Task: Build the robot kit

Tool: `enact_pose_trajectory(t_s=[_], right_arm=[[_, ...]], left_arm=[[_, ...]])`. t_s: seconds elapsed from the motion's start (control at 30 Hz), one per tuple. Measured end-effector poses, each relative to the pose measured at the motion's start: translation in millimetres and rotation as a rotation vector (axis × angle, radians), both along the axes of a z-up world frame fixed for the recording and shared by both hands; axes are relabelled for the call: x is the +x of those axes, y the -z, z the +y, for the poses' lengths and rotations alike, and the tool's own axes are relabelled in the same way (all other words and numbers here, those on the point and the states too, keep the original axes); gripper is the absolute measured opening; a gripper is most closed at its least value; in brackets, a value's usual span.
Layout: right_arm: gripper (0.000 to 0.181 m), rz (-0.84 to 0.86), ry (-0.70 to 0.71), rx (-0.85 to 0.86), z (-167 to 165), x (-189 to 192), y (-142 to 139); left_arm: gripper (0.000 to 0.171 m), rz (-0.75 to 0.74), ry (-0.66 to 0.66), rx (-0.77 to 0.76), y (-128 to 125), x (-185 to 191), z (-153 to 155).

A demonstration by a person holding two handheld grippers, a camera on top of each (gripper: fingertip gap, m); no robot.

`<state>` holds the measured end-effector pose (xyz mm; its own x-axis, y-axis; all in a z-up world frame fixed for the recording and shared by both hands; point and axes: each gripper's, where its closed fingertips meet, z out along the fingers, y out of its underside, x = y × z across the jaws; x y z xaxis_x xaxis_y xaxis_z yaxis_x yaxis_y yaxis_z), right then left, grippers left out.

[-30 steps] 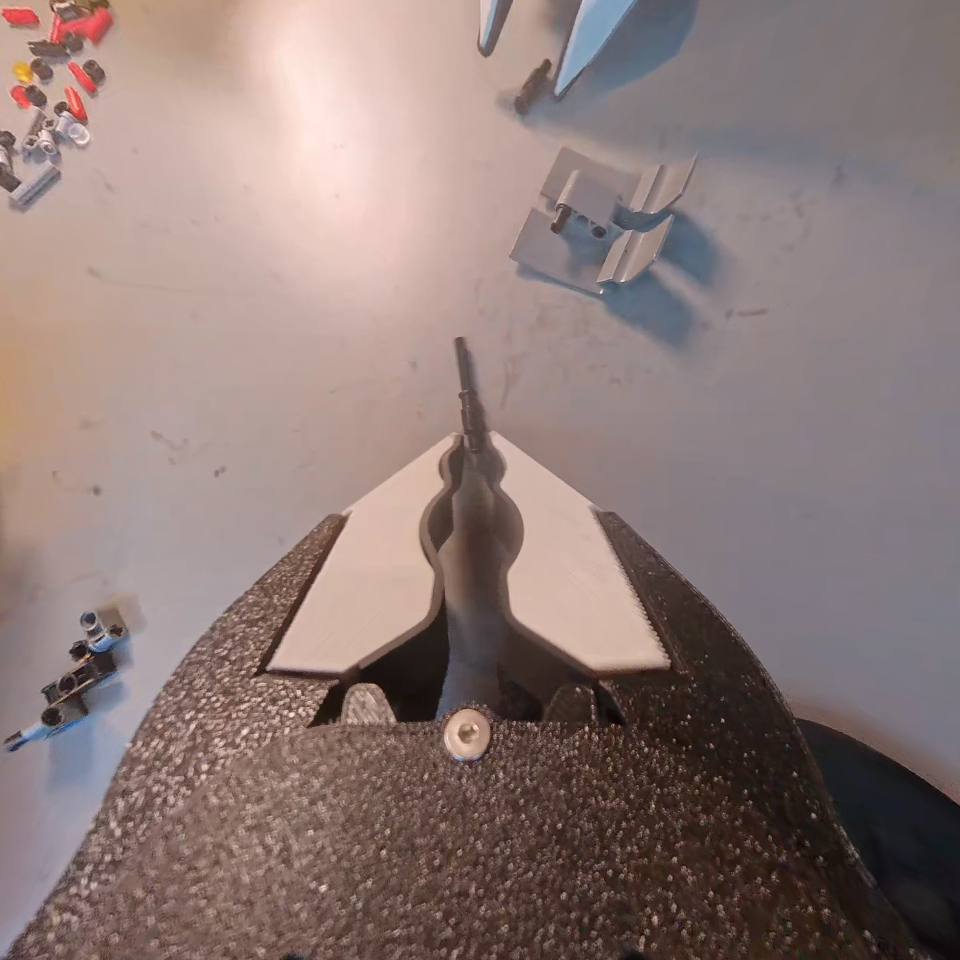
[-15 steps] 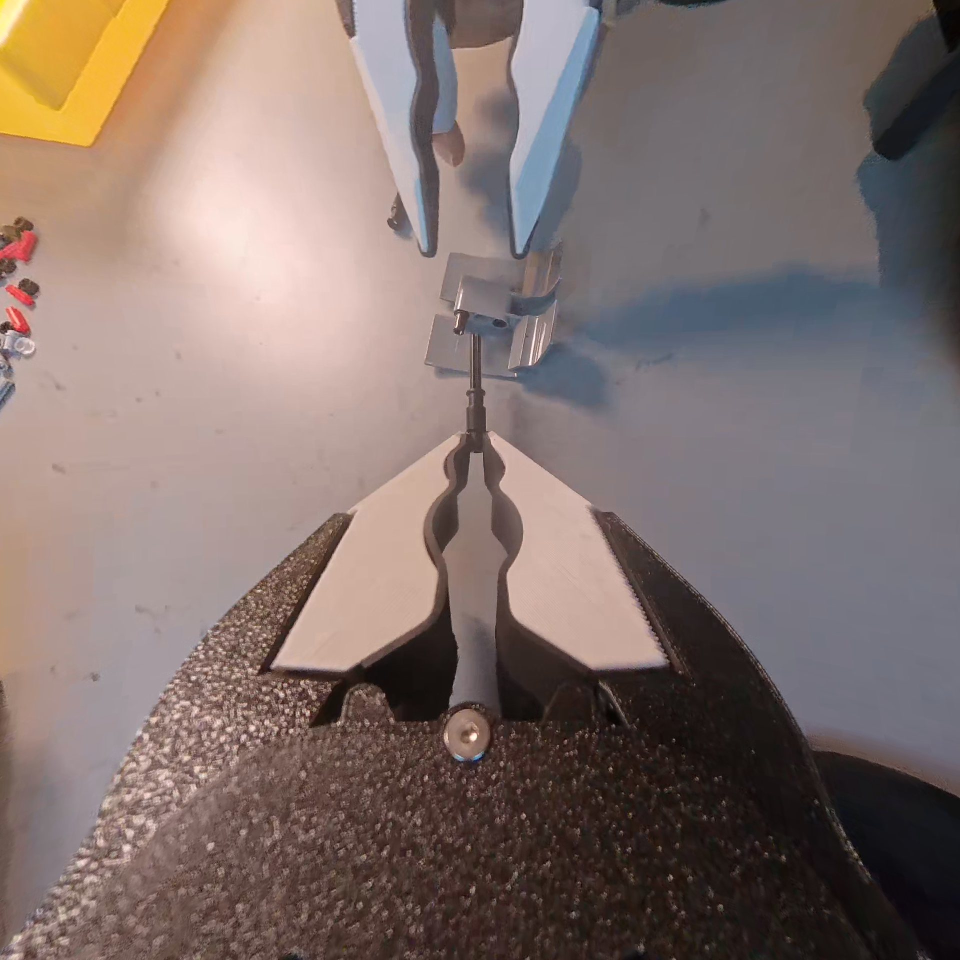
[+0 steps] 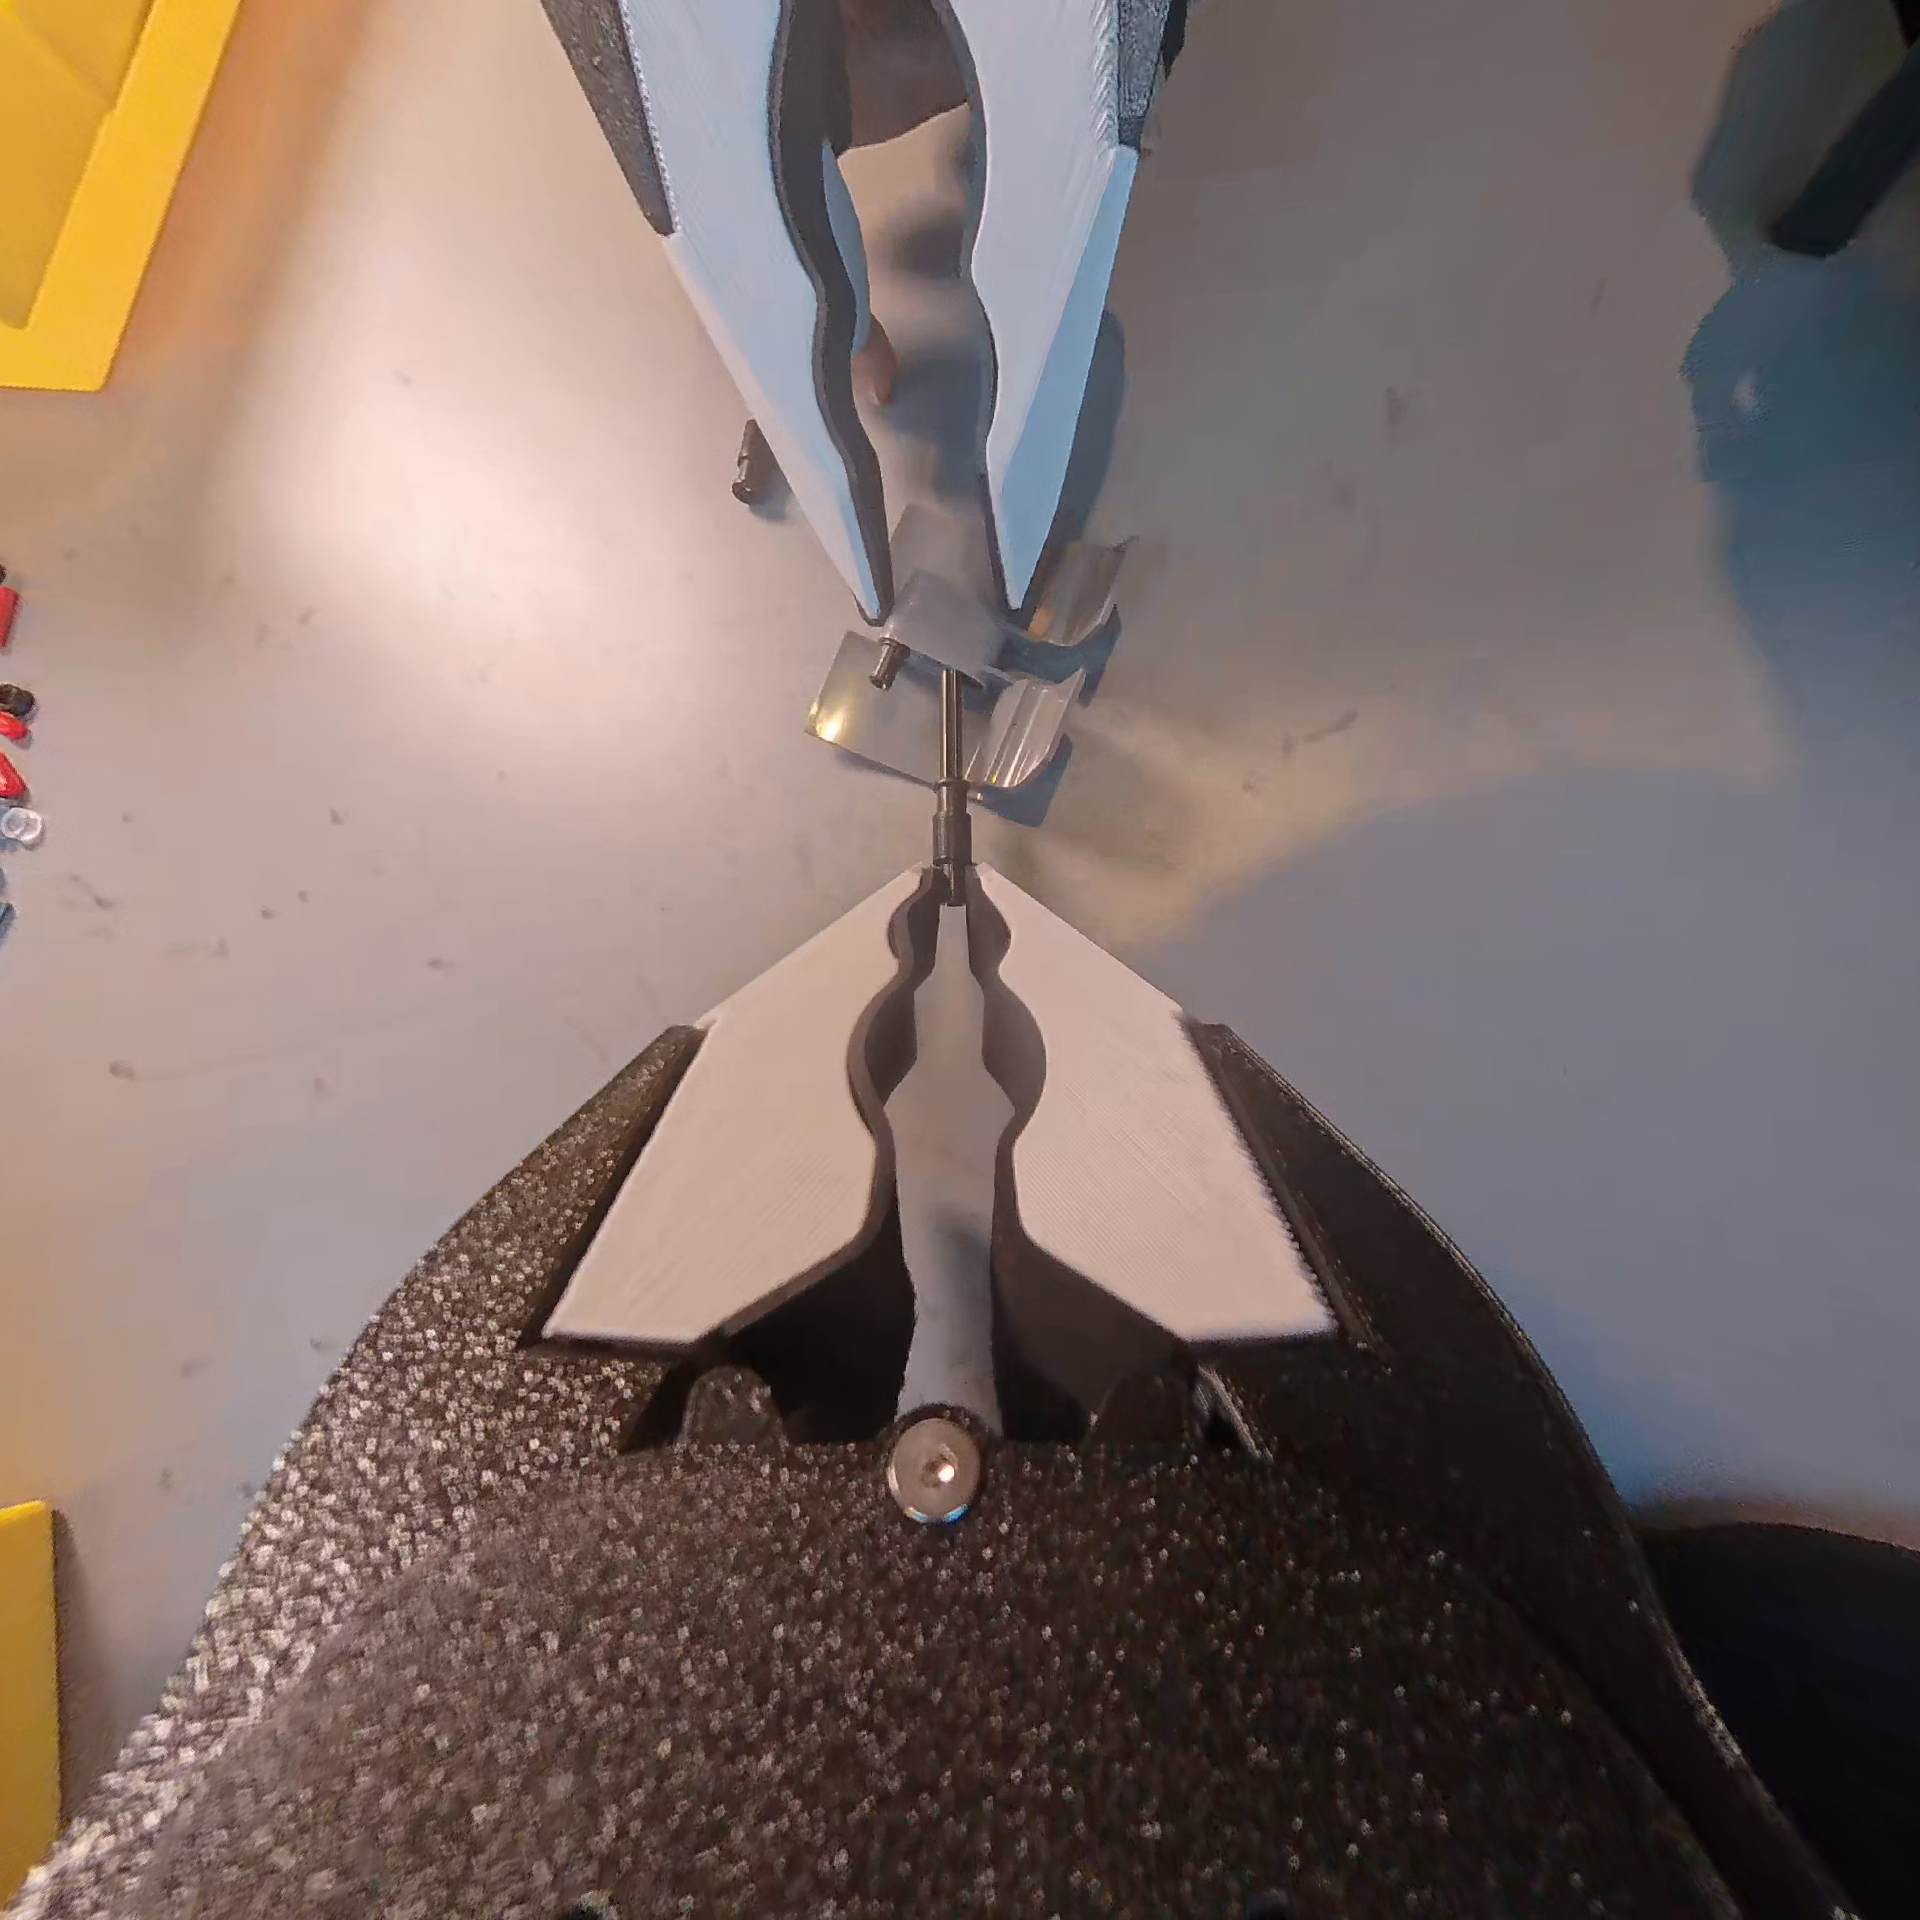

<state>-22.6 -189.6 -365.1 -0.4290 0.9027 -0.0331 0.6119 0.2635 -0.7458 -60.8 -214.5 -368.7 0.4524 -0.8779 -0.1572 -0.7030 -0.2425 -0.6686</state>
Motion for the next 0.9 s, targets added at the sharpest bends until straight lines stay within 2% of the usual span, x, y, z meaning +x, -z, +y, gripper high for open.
enact_pose_trajectory(t_s=[0.6, 0.9], right_arm=[[0.022, 0.012, -0.146, 0.013, -12, 3, 0], [0.021, 0.014, -0.180, -0.016, -19, 2, -2]], left_arm=[[0.003, 0.040, 0.126, 0.000, 1, 4, -3], [0.003, -0.076, 0.135, -0.023, -4, 18, -5]])
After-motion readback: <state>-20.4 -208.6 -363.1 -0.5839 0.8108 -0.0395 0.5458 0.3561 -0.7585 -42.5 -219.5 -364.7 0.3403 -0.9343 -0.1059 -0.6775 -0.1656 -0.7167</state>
